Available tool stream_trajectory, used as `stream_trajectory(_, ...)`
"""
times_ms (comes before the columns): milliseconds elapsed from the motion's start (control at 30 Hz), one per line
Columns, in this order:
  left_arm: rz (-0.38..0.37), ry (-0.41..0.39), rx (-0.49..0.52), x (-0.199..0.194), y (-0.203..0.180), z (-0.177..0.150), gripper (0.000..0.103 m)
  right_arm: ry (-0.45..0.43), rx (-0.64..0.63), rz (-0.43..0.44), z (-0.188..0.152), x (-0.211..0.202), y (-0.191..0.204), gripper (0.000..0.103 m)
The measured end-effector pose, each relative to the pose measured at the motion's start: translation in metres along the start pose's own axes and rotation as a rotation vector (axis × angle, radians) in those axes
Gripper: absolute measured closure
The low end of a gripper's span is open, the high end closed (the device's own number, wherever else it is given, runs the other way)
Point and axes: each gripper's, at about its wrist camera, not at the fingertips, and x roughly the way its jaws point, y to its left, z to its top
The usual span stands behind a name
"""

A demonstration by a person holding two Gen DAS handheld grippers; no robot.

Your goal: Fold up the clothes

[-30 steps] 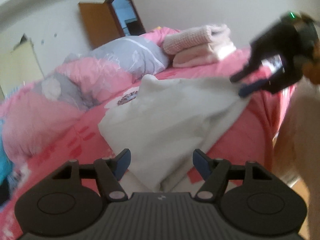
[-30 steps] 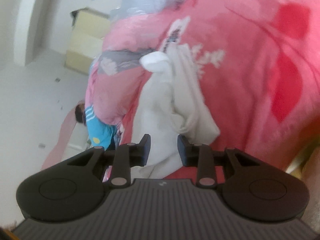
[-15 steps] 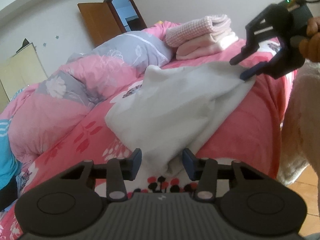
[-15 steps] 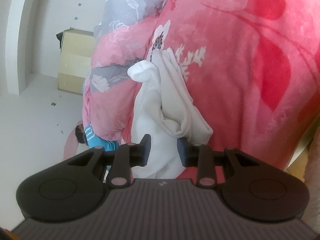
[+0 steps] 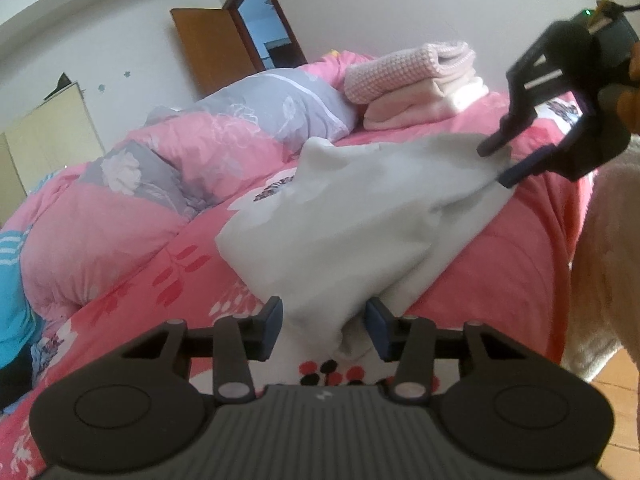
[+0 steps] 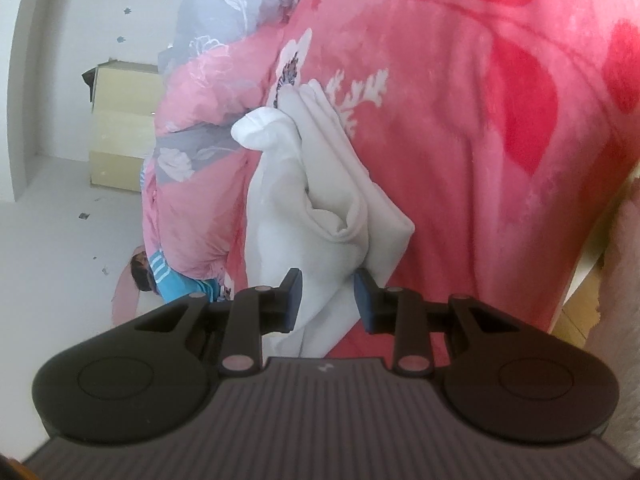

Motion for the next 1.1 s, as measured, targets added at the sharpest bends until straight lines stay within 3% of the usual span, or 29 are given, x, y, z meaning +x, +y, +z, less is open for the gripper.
stream_trajectory(100, 0.023, 0.003, -0.054, 0.0, 0.01, -0.003, 0.055, -0.029, 0.033, -0.006, 0.005, -0.001, -0.004, 0.074)
stream_trajectory(200, 0.0, 0.0, -0.107, -0.002, 0.018, -0.006, 0.056, -0.069, 0.044, -0.016, 0.008, -0.006, -0.004, 0.074)
stream_trajectory(433, -0.016, -0.034, -0.058, 0.0, 0.007, -0.004, 0.057, -0.082, 0.046, -0.013, 0.01, 0.001, -0.003, 0.074)
stream_trajectory(500, -0.023, -0.049, -0.06, 0.0, 0.007, -0.003, 0.07, -0.088, 0.038, -0.008, 0.011, 0.004, -0.003, 0.075)
stream_trajectory(533, -0.025, -0.053, -0.067, 0.0, 0.007, -0.002, 0.085, -0.092, 0.031, -0.003, 0.011, 0.005, -0.003, 0.079)
stream_trajectory(567, -0.027, -0.057, -0.081, 0.0, 0.009, -0.002, 0.086, -0.098, 0.019, 0.006, 0.01, 0.004, -0.002, 0.089)
stream_trajectory(667, -0.029, -0.067, -0.122, -0.004, 0.016, -0.005, 0.091, -0.121, -0.027, 0.039, 0.008, -0.001, 0.001, 0.097)
stream_trajectory(833, -0.034, -0.059, -0.152, -0.011, 0.024, -0.012, 0.095, -0.127, -0.101, 0.076, -0.002, -0.015, 0.012, 0.098)
stream_trajectory(1100, -0.048, -0.028, -0.133, -0.01, 0.021, -0.018, 0.095, -0.107, -0.101, 0.028, -0.005, -0.01, -0.012, 0.098)
